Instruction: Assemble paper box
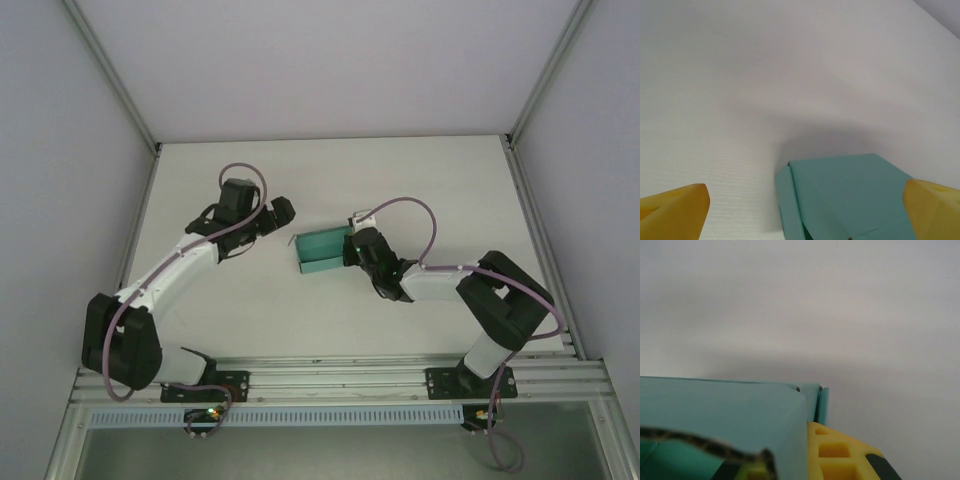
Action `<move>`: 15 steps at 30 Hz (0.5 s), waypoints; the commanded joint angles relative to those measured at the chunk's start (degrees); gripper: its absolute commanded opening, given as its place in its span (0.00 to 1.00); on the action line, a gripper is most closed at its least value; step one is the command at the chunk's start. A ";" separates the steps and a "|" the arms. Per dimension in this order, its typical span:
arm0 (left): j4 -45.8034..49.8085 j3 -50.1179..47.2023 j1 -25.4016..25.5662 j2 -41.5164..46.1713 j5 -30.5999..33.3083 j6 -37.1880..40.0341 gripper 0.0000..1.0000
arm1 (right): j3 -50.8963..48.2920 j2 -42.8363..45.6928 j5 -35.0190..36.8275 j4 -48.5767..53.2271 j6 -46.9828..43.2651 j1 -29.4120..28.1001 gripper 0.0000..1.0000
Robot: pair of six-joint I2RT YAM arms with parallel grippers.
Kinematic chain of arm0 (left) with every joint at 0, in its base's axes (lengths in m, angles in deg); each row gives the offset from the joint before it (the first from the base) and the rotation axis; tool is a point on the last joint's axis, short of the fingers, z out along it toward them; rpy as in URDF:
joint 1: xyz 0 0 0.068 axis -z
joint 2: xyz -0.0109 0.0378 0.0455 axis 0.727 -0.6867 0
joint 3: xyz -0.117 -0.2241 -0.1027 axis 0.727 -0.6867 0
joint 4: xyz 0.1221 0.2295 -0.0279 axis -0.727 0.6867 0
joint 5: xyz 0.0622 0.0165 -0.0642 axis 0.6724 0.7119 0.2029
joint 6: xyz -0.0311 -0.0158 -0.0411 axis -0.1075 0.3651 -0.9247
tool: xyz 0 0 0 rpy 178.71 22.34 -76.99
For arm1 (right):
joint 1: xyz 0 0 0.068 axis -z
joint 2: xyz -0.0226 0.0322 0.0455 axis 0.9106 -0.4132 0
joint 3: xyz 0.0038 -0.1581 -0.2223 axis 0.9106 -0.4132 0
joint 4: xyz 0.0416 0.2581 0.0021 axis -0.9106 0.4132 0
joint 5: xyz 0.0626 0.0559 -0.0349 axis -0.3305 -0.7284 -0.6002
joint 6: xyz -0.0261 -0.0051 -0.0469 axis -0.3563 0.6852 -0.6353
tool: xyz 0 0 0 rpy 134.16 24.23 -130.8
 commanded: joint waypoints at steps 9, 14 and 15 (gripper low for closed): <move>-12.91 -6.89 -0.03 -11.83 -13.93 -12.31 0.84 | -1.76 -1.79 6.73 -0.99 -1.49 -3.65 0.06; -18.70 -8.61 0.00 -15.70 -16.39 -14.42 0.68 | -2.42 1.56 3.62 3.75 -1.16 -4.17 0.16; -20.27 -9.10 -0.03 -16.06 -16.91 -14.67 0.66 | -2.20 2.43 2.90 5.31 -0.78 -4.31 0.18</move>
